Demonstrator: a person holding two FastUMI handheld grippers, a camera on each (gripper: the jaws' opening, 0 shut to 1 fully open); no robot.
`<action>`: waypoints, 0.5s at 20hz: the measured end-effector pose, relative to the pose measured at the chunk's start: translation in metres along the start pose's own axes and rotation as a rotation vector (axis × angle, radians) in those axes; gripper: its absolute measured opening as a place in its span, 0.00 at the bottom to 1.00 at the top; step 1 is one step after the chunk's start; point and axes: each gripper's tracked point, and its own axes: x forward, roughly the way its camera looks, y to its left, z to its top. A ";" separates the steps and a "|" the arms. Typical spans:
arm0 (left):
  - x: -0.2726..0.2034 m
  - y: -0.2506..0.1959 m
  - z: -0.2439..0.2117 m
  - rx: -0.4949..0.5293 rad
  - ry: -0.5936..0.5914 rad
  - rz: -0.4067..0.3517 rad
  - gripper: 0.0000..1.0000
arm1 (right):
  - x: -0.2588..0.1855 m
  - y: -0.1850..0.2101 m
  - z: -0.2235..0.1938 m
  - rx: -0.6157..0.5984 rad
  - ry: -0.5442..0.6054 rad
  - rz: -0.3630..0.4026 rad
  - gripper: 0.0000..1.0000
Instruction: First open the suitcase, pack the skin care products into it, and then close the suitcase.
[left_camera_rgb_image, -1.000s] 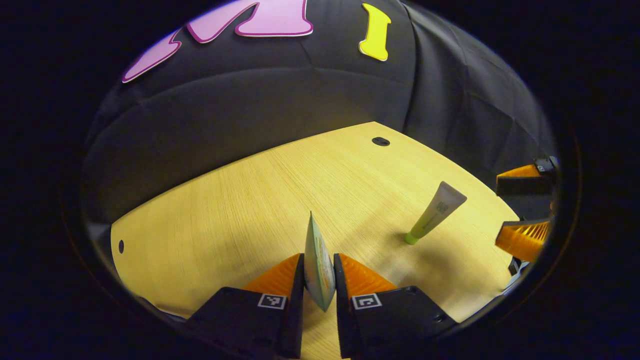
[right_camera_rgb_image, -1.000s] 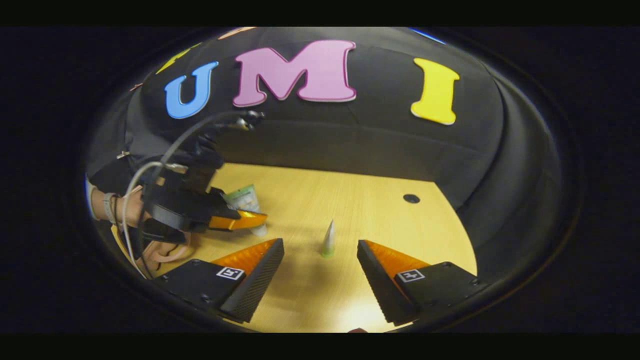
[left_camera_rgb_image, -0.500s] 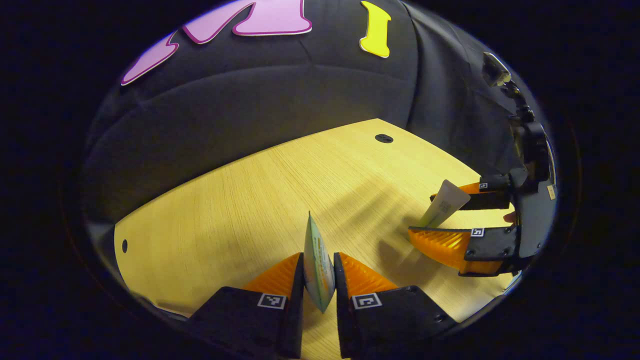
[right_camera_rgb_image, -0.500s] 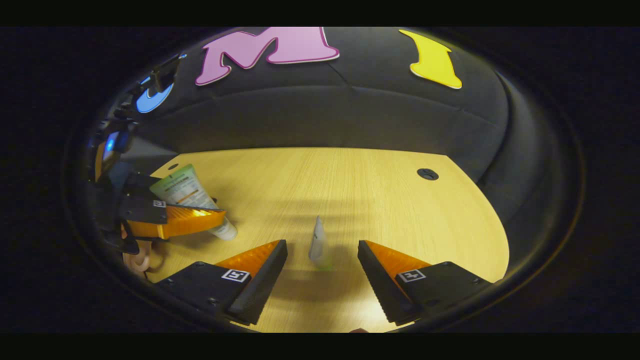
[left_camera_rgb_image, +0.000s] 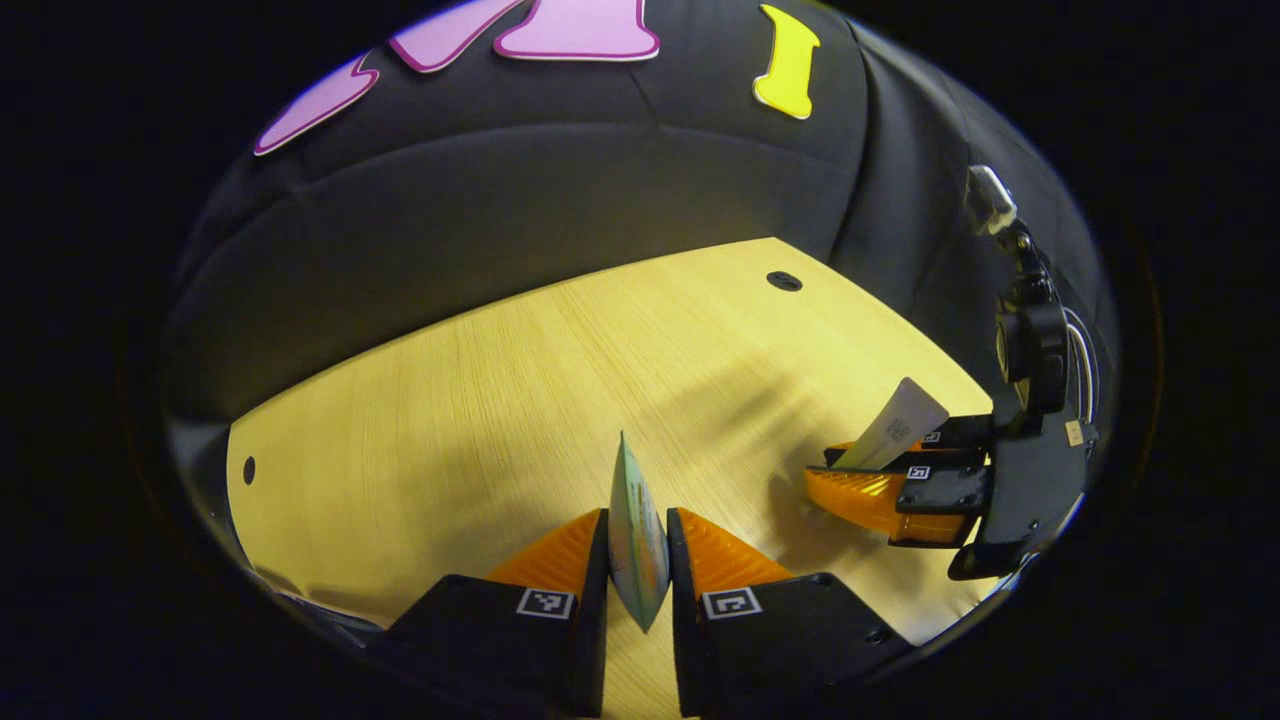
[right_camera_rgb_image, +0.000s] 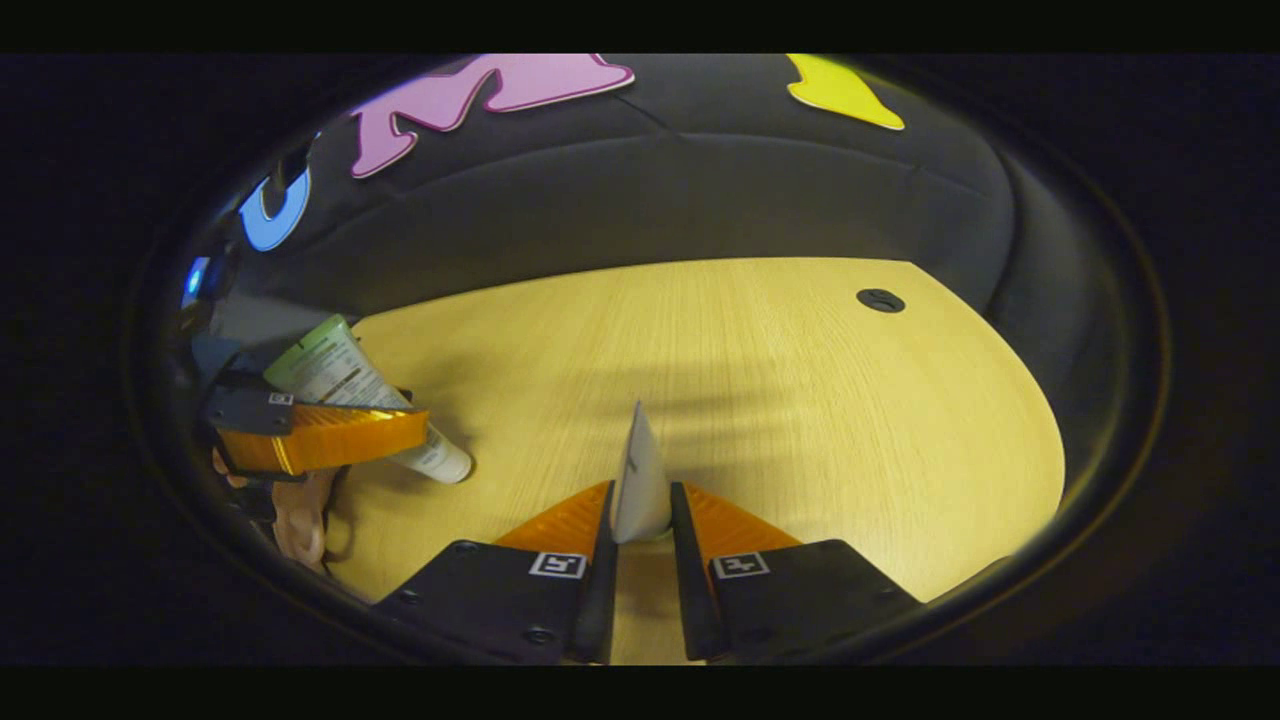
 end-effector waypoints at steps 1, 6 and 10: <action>-0.015 0.001 0.005 -0.001 -0.008 -0.005 0.33 | -0.012 0.005 0.005 -0.002 -0.010 0.009 0.30; -0.108 0.034 0.001 -0.030 -0.002 -0.014 0.32 | -0.055 0.024 0.019 -0.001 -0.058 0.043 0.31; -0.187 0.097 -0.039 -0.014 0.111 0.080 0.32 | -0.079 0.046 0.028 0.003 -0.108 0.065 0.30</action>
